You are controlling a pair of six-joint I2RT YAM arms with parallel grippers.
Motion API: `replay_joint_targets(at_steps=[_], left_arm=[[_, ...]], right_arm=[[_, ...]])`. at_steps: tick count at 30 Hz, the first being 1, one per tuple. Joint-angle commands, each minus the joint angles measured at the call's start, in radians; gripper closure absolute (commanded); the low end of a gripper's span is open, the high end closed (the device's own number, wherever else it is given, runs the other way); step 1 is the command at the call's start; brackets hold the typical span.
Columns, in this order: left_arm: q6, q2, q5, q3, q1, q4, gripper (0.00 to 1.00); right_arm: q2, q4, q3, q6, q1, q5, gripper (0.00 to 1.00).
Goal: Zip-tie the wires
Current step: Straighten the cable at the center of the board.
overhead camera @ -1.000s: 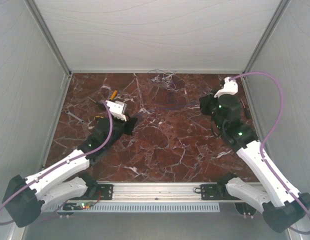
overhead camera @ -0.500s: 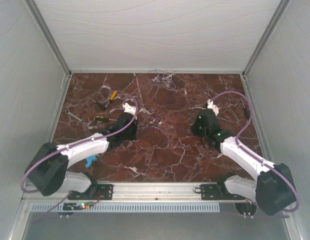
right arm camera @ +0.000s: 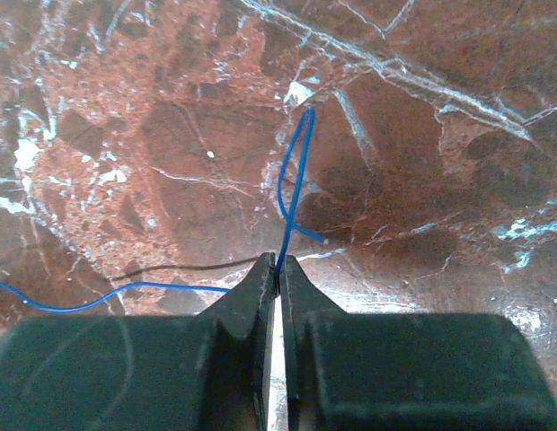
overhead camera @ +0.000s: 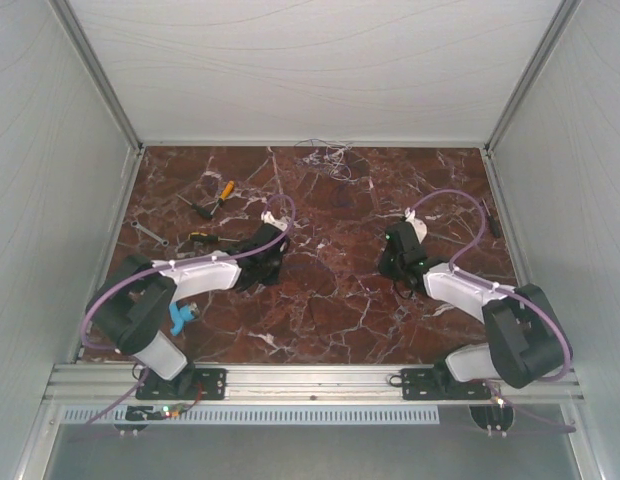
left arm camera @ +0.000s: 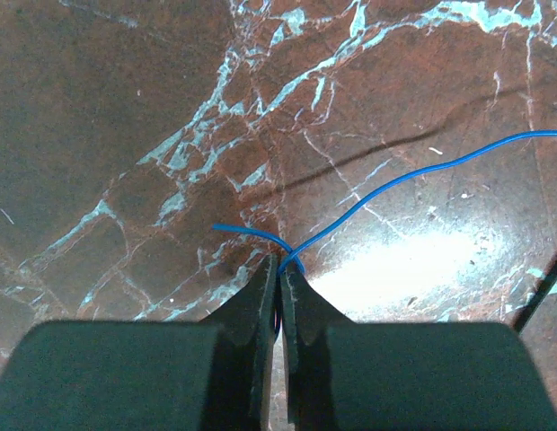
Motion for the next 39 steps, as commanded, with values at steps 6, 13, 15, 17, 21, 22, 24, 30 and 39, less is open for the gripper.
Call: replay_joint_targets(at_steps=[6,13,15,17,21,22,24,30,39], left_arm=[[-0.072,0.042,-0.021,0.05,0.005,-0.054,0.7],[-0.123,0.021,-0.042,0.024,0.004,-0.084,0.48],[-0.134,0.004,-0.059,0.014,0.004,-0.086,0.41],[-0.15,-0.014,-0.095,0.007,0.004,-0.09,0.34],[-0.18,-0.039,-0.161,0.003,0.005,-0.094,0.24],[-0.181,-0.044,-0.169,0.003,0.004,-0.091,0.24],[-0.186,-0.056,-0.183,0.004,0.005,-0.088,0.22],[-0.14,-0.137,-0.095,-0.024,0.002,-0.007,0.06],[-0.107,-0.21,-0.061,0.01,0.001,-0.022,0.0]], right_arm=[[0.08,0.06,-0.008,0.028,-0.041,-0.042,0.84],[0.088,0.059,-0.028,0.026,-0.073,-0.067,0.67],[0.076,0.055,-0.036,0.026,-0.076,-0.062,0.64],[0.065,0.048,-0.04,0.028,-0.077,-0.054,0.59],[0.046,0.035,-0.028,0.024,-0.082,-0.045,0.51],[0.044,0.033,-0.023,0.022,-0.082,-0.047,0.48],[0.037,0.024,-0.01,0.018,-0.082,-0.047,0.42],[0.003,0.022,0.017,-0.001,-0.082,-0.059,0.37],[-0.041,0.027,0.057,-0.05,-0.043,-0.077,0.36]])
